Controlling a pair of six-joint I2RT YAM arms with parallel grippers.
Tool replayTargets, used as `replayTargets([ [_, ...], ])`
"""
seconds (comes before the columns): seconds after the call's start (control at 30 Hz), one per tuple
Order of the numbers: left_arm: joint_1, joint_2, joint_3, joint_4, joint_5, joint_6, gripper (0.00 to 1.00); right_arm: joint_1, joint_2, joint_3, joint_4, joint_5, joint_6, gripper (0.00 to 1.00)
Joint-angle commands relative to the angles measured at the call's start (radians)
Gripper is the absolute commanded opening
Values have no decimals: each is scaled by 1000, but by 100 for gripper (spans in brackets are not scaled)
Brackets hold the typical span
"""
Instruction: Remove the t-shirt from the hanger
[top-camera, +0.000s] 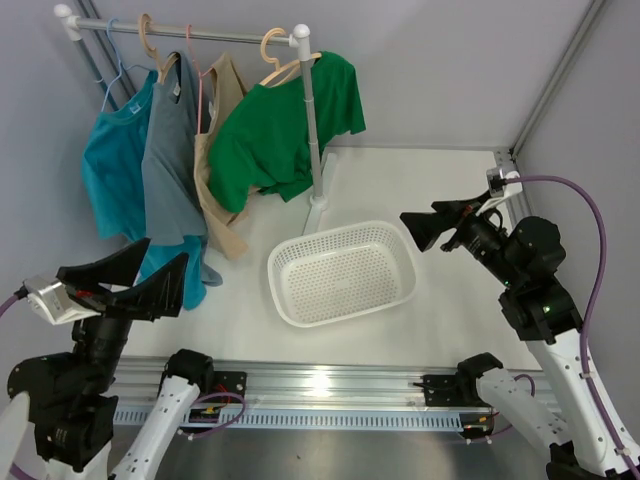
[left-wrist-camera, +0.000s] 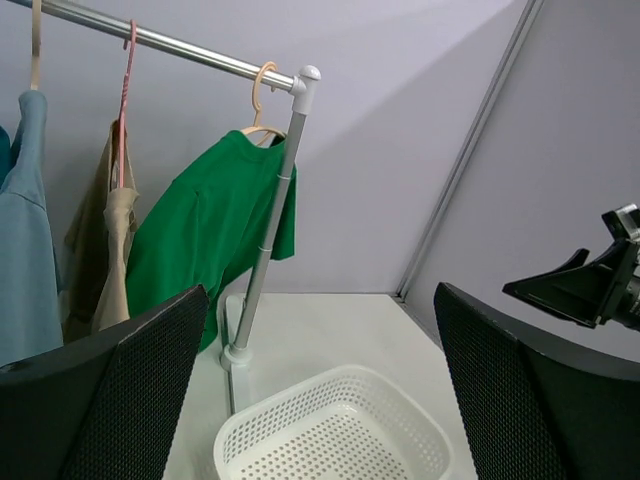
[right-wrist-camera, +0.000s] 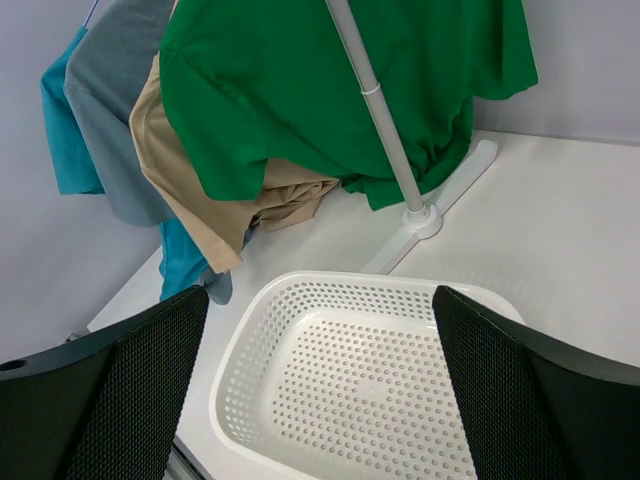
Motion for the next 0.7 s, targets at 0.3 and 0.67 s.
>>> replayTargets([
  [0.3,-5,469,137,29,175,182,100,5,-11,9,-19,14,-62,100],
  [0.67,-5,1035,530,185,193,310,100,8,-77,3,-1,44,-100,99],
])
